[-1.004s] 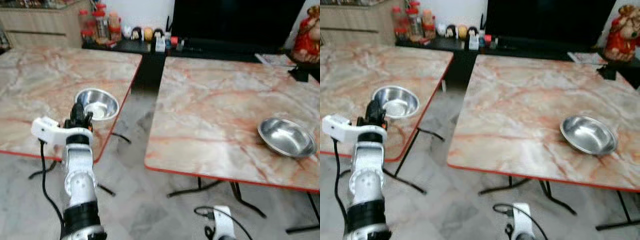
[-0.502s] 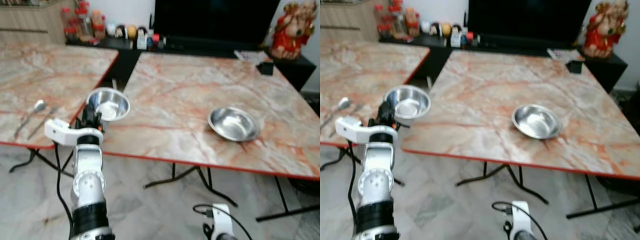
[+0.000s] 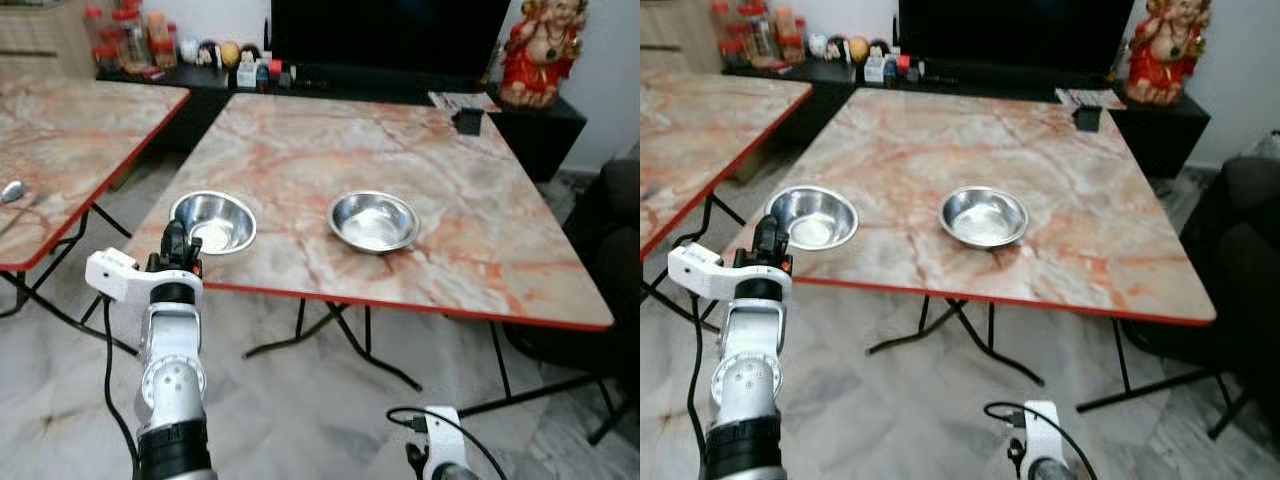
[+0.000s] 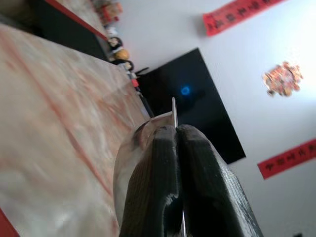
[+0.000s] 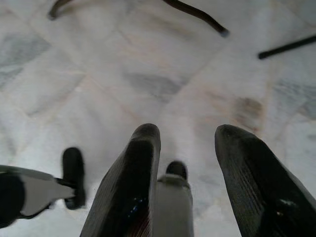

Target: Setting the table

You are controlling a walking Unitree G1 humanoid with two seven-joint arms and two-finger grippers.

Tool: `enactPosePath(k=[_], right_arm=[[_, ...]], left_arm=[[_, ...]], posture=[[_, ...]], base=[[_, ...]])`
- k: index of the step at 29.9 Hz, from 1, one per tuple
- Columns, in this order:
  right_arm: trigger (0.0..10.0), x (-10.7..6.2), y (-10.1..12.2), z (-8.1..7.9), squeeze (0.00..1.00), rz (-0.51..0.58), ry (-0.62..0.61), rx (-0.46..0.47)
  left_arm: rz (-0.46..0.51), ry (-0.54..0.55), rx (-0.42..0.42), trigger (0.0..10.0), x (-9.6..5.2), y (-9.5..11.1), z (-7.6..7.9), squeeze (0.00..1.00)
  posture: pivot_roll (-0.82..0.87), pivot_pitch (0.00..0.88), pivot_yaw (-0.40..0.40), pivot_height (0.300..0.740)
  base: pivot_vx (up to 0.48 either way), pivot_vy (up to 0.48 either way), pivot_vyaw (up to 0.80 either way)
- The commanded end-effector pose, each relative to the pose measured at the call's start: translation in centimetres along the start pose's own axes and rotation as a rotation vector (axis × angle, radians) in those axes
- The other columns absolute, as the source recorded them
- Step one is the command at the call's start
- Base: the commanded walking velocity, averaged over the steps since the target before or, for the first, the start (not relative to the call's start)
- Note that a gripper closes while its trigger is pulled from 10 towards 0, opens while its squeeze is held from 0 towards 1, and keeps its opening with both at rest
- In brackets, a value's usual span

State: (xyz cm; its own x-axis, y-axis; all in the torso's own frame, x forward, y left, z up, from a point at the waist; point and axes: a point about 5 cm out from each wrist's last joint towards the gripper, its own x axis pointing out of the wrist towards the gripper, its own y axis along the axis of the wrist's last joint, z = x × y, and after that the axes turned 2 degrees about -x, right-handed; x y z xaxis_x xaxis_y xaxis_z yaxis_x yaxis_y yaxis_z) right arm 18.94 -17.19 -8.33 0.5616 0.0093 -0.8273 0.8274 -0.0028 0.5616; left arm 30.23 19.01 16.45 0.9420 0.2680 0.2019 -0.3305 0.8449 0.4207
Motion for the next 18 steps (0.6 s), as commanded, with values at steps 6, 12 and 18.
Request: enactPosePath(k=[6,12,18], right_arm=[[10.0,-0.1,0.1,1.2,0.0,0.009,-0.032,0.005],[10.0,-0.1,0.2,1.3,0.0,0.01,-0.034,0.003],[10.0,-0.1,0.5,1.2,0.0,0.025,-0.027,0.018]], left_arm=[[-0.057,0.001,0.114,10.0,-1.0,-0.7,-0.1,0.0],[-0.038,0.031,0.119,10.0,-1.3,-0.2,-0.5,0.0],[0.009,0.021,0.154,10.0,-1.3,1.4,-0.9,0.0]], posture=[[0.04,0.0,-0.039,0.732],[0.04,0.0,-0.043,0.732],[0.05,0.0,-0.041,0.732]], base=[[0.0,-0.096,0.0],[0.0,0.0,0.0],[0.209,0.0,-0.1]])
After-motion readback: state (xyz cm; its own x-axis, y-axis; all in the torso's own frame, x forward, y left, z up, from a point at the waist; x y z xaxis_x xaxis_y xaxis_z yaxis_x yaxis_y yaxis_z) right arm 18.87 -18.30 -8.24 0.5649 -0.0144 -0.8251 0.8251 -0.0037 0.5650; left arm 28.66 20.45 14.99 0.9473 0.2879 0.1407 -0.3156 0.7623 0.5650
